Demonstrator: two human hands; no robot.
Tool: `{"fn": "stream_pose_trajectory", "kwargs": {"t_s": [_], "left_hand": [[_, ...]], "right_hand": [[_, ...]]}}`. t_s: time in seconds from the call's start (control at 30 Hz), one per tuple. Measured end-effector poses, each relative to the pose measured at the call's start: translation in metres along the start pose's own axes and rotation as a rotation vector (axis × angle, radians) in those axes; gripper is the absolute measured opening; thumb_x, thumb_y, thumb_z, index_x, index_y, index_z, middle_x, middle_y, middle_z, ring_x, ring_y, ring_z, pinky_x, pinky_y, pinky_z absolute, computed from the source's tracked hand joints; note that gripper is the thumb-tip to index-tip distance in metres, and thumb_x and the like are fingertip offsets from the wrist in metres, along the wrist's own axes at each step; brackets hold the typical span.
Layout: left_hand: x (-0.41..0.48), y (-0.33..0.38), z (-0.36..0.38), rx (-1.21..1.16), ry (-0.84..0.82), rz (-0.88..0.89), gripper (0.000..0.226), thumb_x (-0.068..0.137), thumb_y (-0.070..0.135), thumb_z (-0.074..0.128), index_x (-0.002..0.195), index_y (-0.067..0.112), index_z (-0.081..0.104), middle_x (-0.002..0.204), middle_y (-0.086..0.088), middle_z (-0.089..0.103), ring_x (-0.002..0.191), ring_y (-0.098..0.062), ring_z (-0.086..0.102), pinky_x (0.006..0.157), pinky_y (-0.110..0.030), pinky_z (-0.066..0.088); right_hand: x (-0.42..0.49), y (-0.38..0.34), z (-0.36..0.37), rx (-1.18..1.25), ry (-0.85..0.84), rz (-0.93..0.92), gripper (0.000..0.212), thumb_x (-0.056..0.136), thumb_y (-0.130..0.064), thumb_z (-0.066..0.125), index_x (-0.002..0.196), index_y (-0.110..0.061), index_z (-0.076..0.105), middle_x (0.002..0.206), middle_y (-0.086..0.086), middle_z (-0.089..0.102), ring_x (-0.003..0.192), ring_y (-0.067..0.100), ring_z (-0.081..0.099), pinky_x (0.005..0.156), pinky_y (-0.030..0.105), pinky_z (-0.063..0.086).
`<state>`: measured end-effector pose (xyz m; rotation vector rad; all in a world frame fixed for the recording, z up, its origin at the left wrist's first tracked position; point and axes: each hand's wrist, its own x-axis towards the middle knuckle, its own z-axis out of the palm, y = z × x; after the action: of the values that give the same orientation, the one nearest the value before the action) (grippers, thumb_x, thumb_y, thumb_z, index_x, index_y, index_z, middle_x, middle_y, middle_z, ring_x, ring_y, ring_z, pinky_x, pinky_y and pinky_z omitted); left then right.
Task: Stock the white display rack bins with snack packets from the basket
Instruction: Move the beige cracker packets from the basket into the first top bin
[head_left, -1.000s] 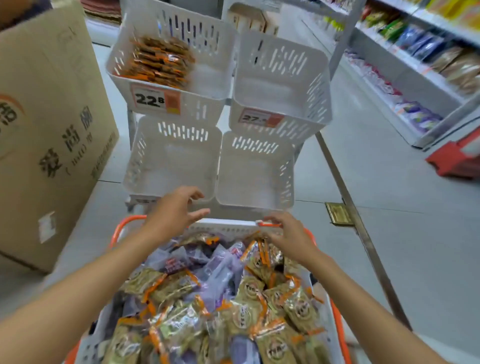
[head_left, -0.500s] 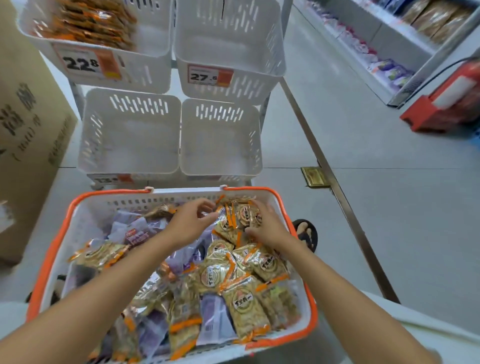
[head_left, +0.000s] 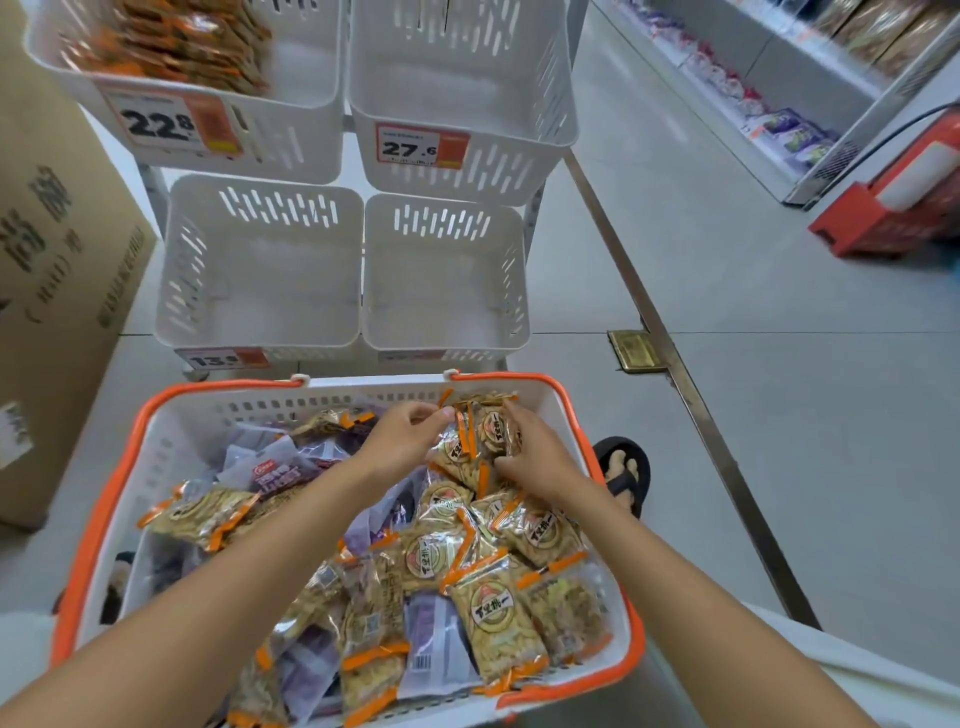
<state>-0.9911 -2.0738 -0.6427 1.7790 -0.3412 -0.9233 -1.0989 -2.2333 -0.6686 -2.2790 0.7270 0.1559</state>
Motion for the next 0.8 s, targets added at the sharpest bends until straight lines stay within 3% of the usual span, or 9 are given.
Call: {"fn": "stream_pose_trajectory", "kwargs": {"t_s": [0.1, 0.2, 0.3, 0.37, 0.47, 0.53, 0.63, 0.7, 0.8], "left_hand": [[-0.003, -0.003, 0.003, -0.073, -0.130, -0.061, 0.052, 0.095, 0.051, 0.056, 0.129, 0.012, 0.059, 0.119, 0.002, 0.061, 0.111, -0.017, 0.060, 0.102, -0.039, 0.050], [0.001, -0.004, 0.007, -0.255, -0.095, -0.139, 0.042, 0.095, 0.041, 0.062, 0.121, 0.008, 0.064, 0.097, -0.010, 0.071, 0.087, -0.026, 0.068, 0.078, -0.039, 0.058], [0.007, -0.010, -0.010, -0.388, 0.039, -0.176, 0.022, 0.097, 0.011, 0.061, 0.117, 0.003, 0.058, 0.093, -0.016, 0.073, 0.073, -0.025, 0.072, 0.063, -0.037, 0.060], [0.003, -0.015, -0.022, -0.368, 0.045, -0.156, 0.011, 0.099, 0.013, 0.058, 0.109, 0.009, 0.059, 0.093, -0.014, 0.070, 0.069, -0.019, 0.069, 0.059, -0.031, 0.058], [-0.005, -0.022, -0.032, -0.249, 0.060, -0.086, 0.010, 0.101, 0.021, 0.055, 0.106, 0.016, 0.062, 0.089, -0.006, 0.067, 0.072, -0.014, 0.063, 0.061, -0.025, 0.051], [-0.009, -0.027, -0.040, -0.261, 0.062, -0.059, 0.011, 0.100, 0.021, 0.056, 0.107, 0.015, 0.063, 0.087, -0.008, 0.066, 0.071, -0.018, 0.061, 0.064, -0.029, 0.050], [-0.008, -0.036, -0.050, -0.313, 0.122, -0.056, 0.021, 0.100, 0.022, 0.056, 0.120, 0.019, 0.059, 0.110, -0.014, 0.070, 0.089, -0.023, 0.068, 0.091, -0.044, 0.052], [-0.011, -0.033, -0.051, -0.385, 0.057, -0.045, 0.030, 0.100, 0.031, 0.055, 0.128, 0.020, 0.054, 0.122, -0.013, 0.067, 0.102, -0.025, 0.068, 0.101, -0.048, 0.050], [-0.023, -0.016, -0.039, -0.416, -0.151, -0.069, 0.080, 0.076, 0.065, 0.071, 0.141, 0.026, 0.046, 0.132, -0.006, 0.063, 0.117, -0.024, 0.064, 0.102, -0.050, 0.049]], "right_hand": [[-0.006, -0.023, 0.002, 0.361, 0.085, -0.046, 0.076, 0.087, -0.006, 0.068, 0.150, -0.027, 0.032, 0.130, -0.005, 0.058, 0.104, 0.004, 0.061, 0.085, 0.030, 0.058], [-0.006, -0.044, -0.008, 0.656, -0.060, -0.099, 0.061, 0.087, 0.004, 0.063, 0.141, -0.019, 0.047, 0.127, -0.002, 0.063, 0.108, 0.006, 0.063, 0.092, 0.027, 0.055], [0.004, -0.032, -0.019, 0.426, 0.105, -0.122, 0.045, 0.084, 0.009, 0.054, 0.121, -0.015, 0.065, 0.114, -0.002, 0.069, 0.098, 0.011, 0.064, 0.090, 0.029, 0.055], [0.009, -0.015, -0.019, 0.142, 0.018, -0.099, 0.050, 0.088, -0.001, 0.060, 0.135, -0.018, 0.057, 0.133, -0.002, 0.061, 0.111, 0.012, 0.057, 0.099, 0.032, 0.048], [0.018, -0.001, -0.004, -0.268, -0.107, -0.033, 0.068, 0.087, -0.019, 0.071, 0.148, -0.019, 0.040, 0.150, 0.004, 0.042, 0.137, 0.024, 0.037, 0.115, 0.039, 0.031], [0.021, -0.005, -0.004, -0.373, -0.040, -0.052, 0.056, 0.080, -0.031, 0.075, 0.133, -0.025, 0.056, 0.134, 0.005, 0.053, 0.125, 0.029, 0.044, 0.106, 0.046, 0.038], [0.013, -0.032, -0.015, -0.065, 0.076, -0.145, 0.021, 0.073, -0.041, 0.078, 0.082, -0.025, 0.068, 0.085, 0.002, 0.065, 0.082, 0.022, 0.060, 0.074, 0.041, 0.053], [0.003, -0.063, -0.022, 0.218, 0.050, -0.180, 0.023, 0.077, -0.037, 0.080, 0.086, -0.019, 0.068, 0.083, -0.001, 0.068, 0.077, 0.013, 0.065, 0.069, 0.028, 0.052], [0.000, -0.096, -0.018, 0.349, -0.075, -0.153, 0.034, 0.084, -0.046, 0.073, 0.093, -0.015, 0.062, 0.085, -0.007, 0.068, 0.073, 0.008, 0.063, 0.064, 0.014, 0.047]]}}
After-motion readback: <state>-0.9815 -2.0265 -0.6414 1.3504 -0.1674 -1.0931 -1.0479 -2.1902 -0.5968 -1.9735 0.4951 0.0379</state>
